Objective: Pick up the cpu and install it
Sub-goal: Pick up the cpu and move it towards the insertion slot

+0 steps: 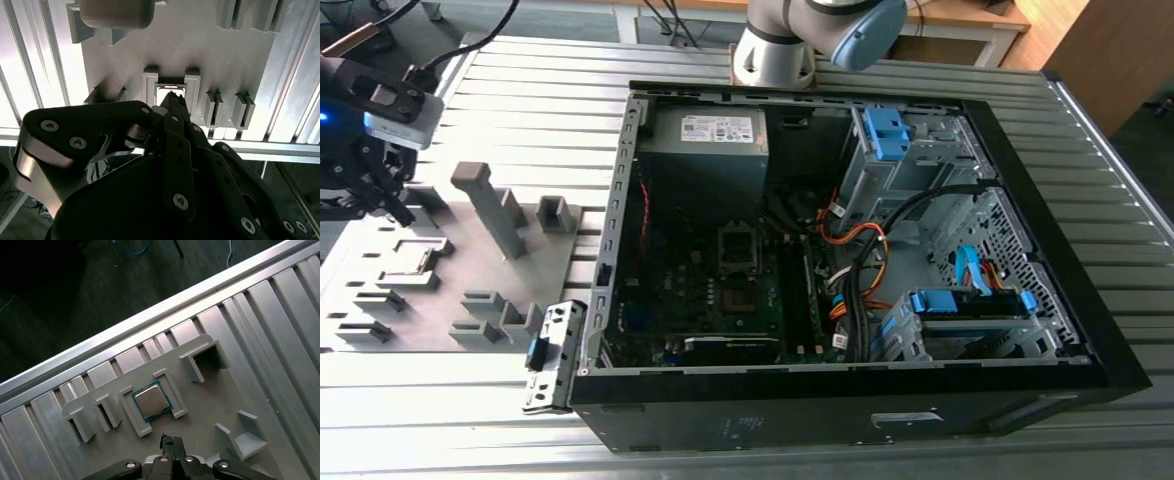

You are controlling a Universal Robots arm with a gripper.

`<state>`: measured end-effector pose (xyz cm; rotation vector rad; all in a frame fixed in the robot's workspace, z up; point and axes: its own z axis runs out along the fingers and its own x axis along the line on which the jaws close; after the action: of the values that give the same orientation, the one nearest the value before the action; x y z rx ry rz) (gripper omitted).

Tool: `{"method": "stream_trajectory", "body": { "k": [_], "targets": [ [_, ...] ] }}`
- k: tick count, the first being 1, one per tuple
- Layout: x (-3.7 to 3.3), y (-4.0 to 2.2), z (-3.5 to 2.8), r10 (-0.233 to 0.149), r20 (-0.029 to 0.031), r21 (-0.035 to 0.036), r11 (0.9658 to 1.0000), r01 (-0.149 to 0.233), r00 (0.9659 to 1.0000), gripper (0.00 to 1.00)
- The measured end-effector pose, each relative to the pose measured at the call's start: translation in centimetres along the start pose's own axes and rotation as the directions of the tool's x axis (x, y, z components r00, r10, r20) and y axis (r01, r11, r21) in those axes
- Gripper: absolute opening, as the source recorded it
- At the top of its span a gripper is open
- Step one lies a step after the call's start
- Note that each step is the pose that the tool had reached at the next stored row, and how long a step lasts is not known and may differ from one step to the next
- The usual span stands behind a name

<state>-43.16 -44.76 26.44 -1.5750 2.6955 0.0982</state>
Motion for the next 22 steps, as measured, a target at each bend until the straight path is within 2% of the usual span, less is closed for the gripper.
{"method": "stream_trajectory", "body": {
  "k": [3, 5, 9, 11, 16, 19, 22],
  "targets": [
    [0.01, 0.0, 0.11, 0.055, 0.0024, 0.0025, 0.9985, -0.055, 0.9985, 0.11],
    [0.01, -0.01, 0.19, 0.091, 0.0042, 0.0041, 0.9959, -0.091, 0.9959, 0.11],
    [0.01, -0.01, 0.26, 0.162, 0.0079, 0.0071, 0.9867, -0.162, 0.9867, 0.11],
    [0.01, -0.01, 0.27, 0.199, 0.0099, 0.0086, 0.98, -0.199, 0.98, 0.11],
    [0.01, -0.01, 0.27, 0.28, 0.0146, 0.0115, 0.9599, -0.28, 0.9599, 0.11],
    [0.01, -0.01, 0.27, 0.326, 0.0174, 0.013, 0.9453, -0.326, 0.9453, 0.11],
    [0.01, -0.01, 0.27, 0.375, 0.0204, 0.0145, 0.9268, -0.375, 0.9268, 0.11]
  ]
}}
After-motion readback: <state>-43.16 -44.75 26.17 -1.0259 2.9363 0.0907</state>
